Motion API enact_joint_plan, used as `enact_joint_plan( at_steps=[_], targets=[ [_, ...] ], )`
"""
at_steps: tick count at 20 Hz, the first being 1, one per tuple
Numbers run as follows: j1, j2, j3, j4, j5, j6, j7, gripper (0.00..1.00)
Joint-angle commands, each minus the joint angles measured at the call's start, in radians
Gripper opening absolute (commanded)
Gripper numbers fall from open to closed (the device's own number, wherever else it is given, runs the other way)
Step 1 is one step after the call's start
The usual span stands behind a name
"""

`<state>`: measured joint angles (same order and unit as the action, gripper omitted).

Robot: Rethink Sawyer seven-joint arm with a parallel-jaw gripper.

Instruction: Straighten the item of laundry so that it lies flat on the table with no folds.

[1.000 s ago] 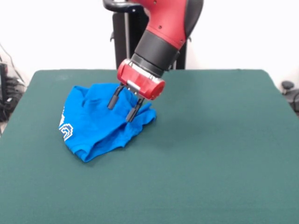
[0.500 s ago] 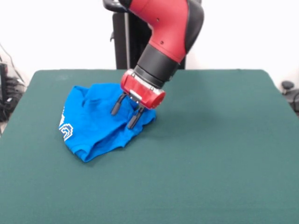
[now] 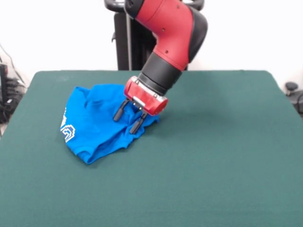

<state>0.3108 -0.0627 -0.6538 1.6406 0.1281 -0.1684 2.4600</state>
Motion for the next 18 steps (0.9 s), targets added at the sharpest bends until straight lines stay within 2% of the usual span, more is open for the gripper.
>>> enact_joint_plan(
  at_steps=[1, 8, 13, 18],
  targets=[
    [0.05, 0.095, 0.018, -0.031, 0.103, -0.041, 0.129, 1.0],
    [0.057, 0.089, 0.006, -0.008, 0.104, -0.049, 0.117, 1.0],
    [0.044, 0.029, 0.022, 0.027, 0.059, -0.039, 0.107, 1.0],
    [-0.007, -0.053, 0.092, 0.059, -0.012, -0.056, 0.098, 1.0]
  ],
)
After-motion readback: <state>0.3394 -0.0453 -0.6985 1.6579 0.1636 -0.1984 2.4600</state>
